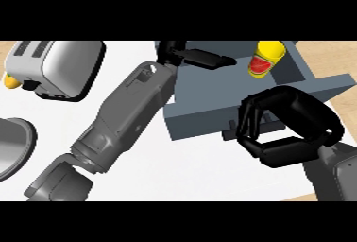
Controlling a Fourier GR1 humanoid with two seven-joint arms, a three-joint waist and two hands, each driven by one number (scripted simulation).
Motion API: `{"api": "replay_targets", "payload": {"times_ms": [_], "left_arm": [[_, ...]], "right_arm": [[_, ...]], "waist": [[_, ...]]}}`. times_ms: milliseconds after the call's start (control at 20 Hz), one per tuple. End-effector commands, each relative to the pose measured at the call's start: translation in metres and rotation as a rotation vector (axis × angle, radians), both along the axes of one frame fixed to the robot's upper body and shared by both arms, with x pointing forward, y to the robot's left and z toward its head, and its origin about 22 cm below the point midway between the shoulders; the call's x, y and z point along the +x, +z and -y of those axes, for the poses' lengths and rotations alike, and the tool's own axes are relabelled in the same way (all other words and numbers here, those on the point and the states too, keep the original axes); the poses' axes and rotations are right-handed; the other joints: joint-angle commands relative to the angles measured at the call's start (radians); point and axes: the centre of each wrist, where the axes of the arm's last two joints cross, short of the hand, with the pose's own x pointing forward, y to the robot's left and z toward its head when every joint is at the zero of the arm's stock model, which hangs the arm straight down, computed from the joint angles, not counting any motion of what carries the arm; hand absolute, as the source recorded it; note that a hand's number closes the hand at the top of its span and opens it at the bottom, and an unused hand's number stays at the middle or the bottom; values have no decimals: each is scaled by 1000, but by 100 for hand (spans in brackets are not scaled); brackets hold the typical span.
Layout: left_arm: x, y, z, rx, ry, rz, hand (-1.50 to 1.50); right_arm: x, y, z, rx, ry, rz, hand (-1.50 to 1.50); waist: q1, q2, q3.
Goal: Pick up the cup, place it into the drawer and close the drawer
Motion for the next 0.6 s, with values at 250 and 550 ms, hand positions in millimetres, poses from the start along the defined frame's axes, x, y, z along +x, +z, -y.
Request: {"api": "replay_targets", "payload": {"times_ms": [250, 550], "left_arm": [[1, -7, -5, -84, 78, 18, -150], [-1, -20, -13, -154, 60, 14, -150]], "right_arm": [[-18, -9, 9, -473, -48, 42, -150], [-14, -67, -10, -613, -200, 24, -150]], "waist": [[80, -20, 1], [164, -29, 1]]}}
